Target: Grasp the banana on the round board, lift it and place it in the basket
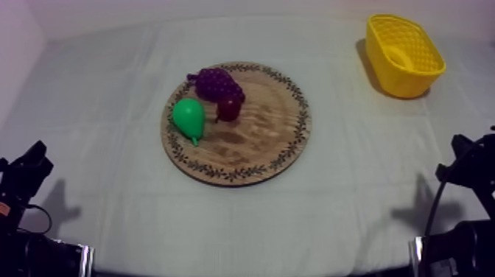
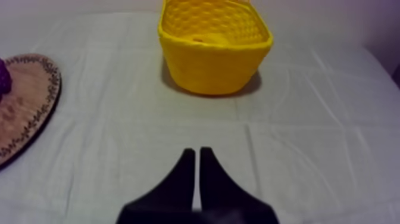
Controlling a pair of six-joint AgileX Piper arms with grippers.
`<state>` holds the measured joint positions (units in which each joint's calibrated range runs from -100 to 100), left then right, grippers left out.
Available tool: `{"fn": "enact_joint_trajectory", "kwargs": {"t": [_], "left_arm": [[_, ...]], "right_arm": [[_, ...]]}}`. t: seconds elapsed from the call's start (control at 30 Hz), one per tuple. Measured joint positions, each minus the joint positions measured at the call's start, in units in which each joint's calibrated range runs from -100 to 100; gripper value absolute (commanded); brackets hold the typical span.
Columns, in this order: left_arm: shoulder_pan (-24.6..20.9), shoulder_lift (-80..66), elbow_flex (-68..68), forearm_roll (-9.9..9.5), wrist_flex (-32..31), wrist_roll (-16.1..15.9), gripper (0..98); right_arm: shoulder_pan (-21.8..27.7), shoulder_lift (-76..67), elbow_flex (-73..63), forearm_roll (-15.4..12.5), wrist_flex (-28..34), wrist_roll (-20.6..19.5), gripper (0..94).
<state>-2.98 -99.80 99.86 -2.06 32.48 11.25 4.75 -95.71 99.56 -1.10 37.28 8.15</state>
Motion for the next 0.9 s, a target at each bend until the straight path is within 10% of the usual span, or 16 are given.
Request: {"fn": "enact_joint_trajectory", "kwargs": {"t": [0.9], "left_arm": [[0.00, 0.00, 0.00, 0.00, 0.00, 0.00, 0.1]], "right_arm": [[0.00, 0.00, 0.06, -0.06, -0.52, 3.06, 0.4]]}}
